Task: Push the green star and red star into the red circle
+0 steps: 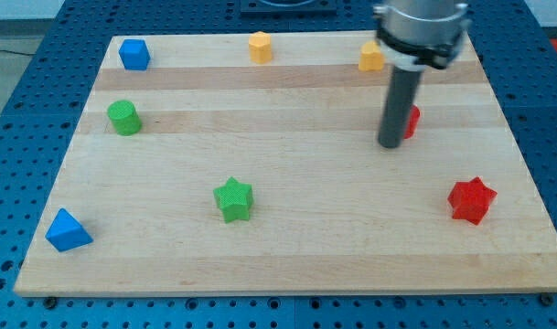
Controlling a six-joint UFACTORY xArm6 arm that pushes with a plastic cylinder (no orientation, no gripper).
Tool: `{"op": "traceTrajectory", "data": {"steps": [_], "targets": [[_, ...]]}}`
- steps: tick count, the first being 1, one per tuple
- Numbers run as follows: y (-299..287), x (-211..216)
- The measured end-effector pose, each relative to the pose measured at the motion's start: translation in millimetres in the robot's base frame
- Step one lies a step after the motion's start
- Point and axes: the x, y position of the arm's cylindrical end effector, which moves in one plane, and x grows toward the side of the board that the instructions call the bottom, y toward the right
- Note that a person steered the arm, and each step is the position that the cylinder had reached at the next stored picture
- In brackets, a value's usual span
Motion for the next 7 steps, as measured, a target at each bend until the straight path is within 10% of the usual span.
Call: {"op": "traceTrajectory", "data": {"steps": [1,3,4,7], "targets": [[21,-32],[132,49],[69,123],[-22,39]]}}
